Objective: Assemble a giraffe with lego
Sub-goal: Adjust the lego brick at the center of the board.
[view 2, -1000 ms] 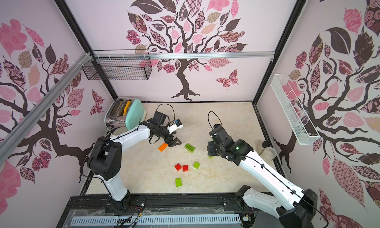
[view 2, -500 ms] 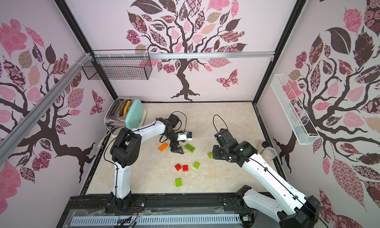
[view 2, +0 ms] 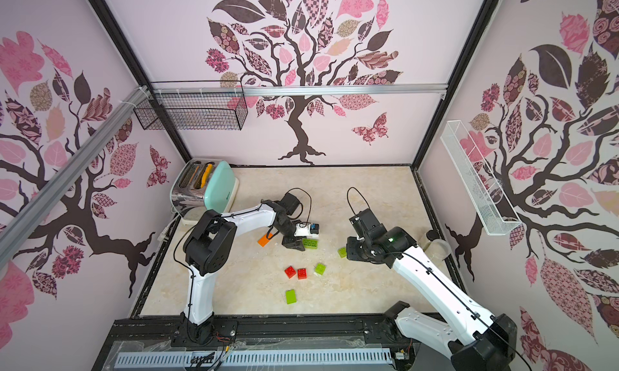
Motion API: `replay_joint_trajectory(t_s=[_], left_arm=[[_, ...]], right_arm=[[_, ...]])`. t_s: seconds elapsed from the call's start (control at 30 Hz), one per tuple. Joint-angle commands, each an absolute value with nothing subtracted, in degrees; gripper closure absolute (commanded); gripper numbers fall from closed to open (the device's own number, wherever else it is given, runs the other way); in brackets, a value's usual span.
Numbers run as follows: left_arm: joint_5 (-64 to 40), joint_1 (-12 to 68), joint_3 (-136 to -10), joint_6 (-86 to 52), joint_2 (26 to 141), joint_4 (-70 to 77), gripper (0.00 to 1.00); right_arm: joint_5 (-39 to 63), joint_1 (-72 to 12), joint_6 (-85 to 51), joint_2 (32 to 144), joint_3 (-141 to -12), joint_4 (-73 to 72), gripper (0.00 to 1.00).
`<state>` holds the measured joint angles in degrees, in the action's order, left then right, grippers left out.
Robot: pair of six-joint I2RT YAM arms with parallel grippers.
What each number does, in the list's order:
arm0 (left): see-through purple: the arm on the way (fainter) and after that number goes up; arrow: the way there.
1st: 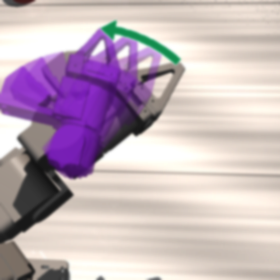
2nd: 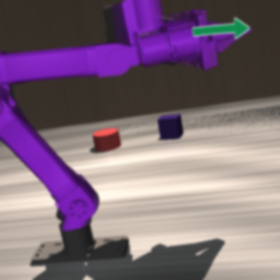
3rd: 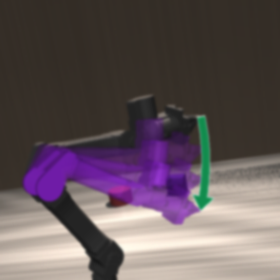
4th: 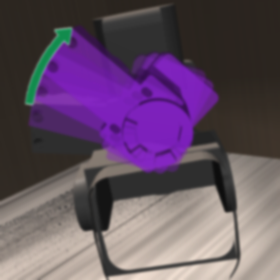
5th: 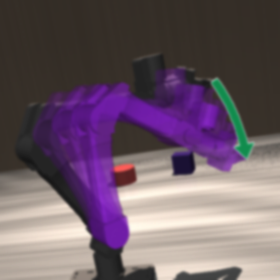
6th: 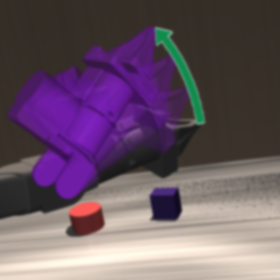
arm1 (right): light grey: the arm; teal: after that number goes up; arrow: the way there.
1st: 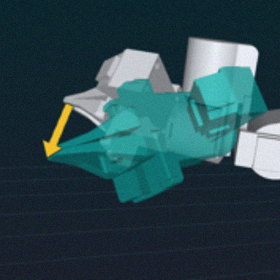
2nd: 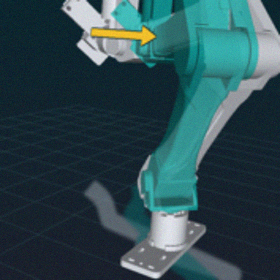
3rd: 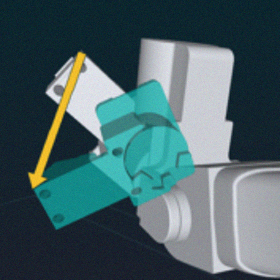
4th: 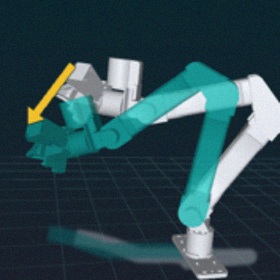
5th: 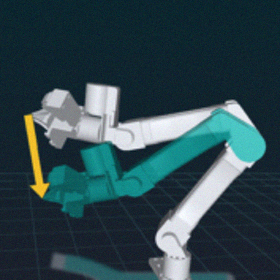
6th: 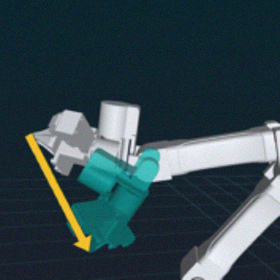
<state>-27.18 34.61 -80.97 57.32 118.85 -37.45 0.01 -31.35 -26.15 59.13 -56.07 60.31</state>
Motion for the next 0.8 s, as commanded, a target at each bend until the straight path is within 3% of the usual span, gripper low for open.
replay_joint_trajectory(t_s=[0.0,0.17,0.47,0.53,0.77], left_arm=[[-26.5,34.8,-76.4,51.5,115.1,-29.5,0.61],[-22.5,36.8,-70.7,42.2,111.4,-21.3,0.82],[-16.4,38.4,-65.1,25.1,108.8,-15.0,0.83],[-16.6,38.4,-64.9,22.5,109.1,-15.1,0.79],[-17.7,38.8,-64.0,20.8,106.9,-18.5,0.51]], right_arm=[[0.6,-31.0,-26.5,59.6,-56.1,59.6,1.0],[1.6,-30.9,-26.0,61.3,-56.5,59.4,1.0],[5.7,-31.0,-21.8,65.3,-58.7,57.3,1.0],[6.3,-30.9,-20.5,66.7,-59.6,57.4,1.0],[9.8,-31.0,-15.0,72.2,-64.6,58.9,1.0]])
